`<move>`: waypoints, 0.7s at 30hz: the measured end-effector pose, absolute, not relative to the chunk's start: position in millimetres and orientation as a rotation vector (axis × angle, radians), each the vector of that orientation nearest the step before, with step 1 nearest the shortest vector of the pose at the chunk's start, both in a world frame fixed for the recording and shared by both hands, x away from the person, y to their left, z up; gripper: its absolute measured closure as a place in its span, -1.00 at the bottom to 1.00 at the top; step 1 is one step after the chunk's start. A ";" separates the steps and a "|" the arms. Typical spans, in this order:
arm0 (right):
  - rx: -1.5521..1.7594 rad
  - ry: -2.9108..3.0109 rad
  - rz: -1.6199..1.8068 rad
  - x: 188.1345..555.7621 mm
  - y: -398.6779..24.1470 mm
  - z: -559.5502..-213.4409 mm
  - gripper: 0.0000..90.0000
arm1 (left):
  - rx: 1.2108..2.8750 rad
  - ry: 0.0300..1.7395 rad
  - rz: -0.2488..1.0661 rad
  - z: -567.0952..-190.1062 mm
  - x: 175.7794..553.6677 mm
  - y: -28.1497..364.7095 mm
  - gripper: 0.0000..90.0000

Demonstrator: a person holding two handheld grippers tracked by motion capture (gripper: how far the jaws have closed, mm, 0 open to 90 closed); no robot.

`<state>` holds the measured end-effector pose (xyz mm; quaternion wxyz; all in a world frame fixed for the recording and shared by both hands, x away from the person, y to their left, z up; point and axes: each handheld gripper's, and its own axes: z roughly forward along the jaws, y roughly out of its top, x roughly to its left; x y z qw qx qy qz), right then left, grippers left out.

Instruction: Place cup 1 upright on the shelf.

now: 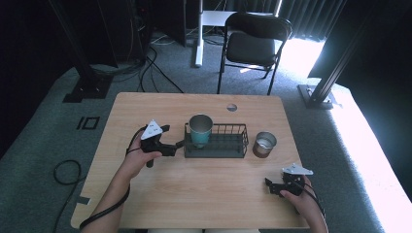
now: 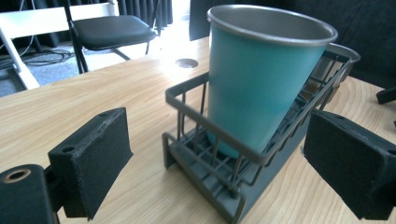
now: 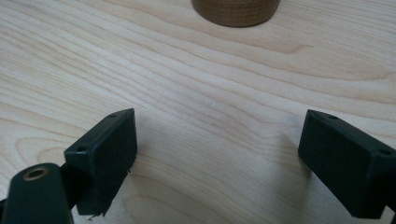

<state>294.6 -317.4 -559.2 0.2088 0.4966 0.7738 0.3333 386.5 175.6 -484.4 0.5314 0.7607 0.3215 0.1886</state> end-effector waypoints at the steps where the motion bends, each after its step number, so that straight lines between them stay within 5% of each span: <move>1: 1.382 2.153 0.927 294.6 -317.4 -559.2 -0.75 | 1.813 0.774 0.451 -485.1 385.8 177.4 -0.82; 21: 1.382 2.153 0.927 294.6 -317.4 -559.2 -0.75 | 1.823 0.856 0.461 -505.1 362.9 216.0 -0.82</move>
